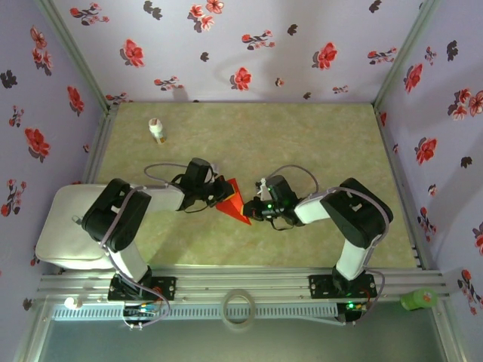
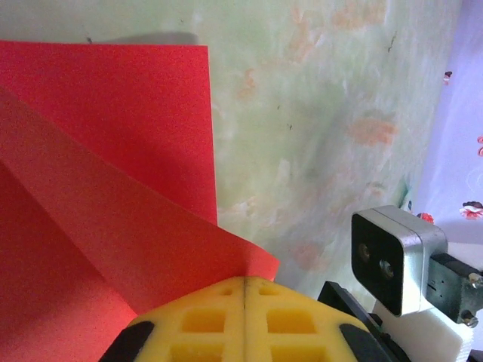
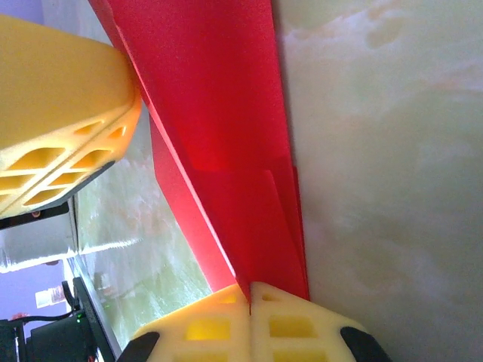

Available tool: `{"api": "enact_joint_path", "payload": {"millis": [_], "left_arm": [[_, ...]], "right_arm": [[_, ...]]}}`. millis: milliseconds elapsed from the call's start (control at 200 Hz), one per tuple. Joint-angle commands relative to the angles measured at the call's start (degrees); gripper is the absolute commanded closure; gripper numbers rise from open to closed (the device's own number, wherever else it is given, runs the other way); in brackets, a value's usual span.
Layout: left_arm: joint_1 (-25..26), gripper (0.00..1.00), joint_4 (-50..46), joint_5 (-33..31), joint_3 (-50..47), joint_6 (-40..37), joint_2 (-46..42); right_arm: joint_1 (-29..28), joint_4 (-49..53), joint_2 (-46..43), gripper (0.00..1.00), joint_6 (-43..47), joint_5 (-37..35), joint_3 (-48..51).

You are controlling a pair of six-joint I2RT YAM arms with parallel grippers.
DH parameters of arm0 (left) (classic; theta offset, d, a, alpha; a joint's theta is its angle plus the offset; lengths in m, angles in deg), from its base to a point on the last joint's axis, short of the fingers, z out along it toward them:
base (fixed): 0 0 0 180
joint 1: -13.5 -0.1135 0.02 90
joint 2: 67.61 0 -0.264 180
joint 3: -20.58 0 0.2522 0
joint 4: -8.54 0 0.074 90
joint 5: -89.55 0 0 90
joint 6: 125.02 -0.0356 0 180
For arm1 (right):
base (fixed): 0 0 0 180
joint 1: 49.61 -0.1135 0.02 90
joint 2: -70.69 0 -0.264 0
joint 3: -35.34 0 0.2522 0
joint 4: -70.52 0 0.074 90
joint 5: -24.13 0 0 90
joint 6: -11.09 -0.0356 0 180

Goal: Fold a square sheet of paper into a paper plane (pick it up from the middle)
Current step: Fourth fold the wing at the center of the table.

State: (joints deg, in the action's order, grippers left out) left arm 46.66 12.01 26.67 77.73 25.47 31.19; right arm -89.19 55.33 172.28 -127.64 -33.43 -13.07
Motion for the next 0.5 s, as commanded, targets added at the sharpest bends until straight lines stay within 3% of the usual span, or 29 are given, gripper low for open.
{"api": "enact_joint_path", "payload": {"millis": [0, 495], "left_arm": [[0.3, 1.0, 0.7, -1.8, 0.8, 0.8, 0.8], [0.2, 1.0, -1.5, -3.2, 2.7, -0.1, 2.5]], "right_arm": [[-1.0, 2.8, 3.7, 1.0, -1.6, 1.5, -1.0], [-0.5, 2.3, 5.4, 1.0, -3.2, 2.4, -1.4]]}}
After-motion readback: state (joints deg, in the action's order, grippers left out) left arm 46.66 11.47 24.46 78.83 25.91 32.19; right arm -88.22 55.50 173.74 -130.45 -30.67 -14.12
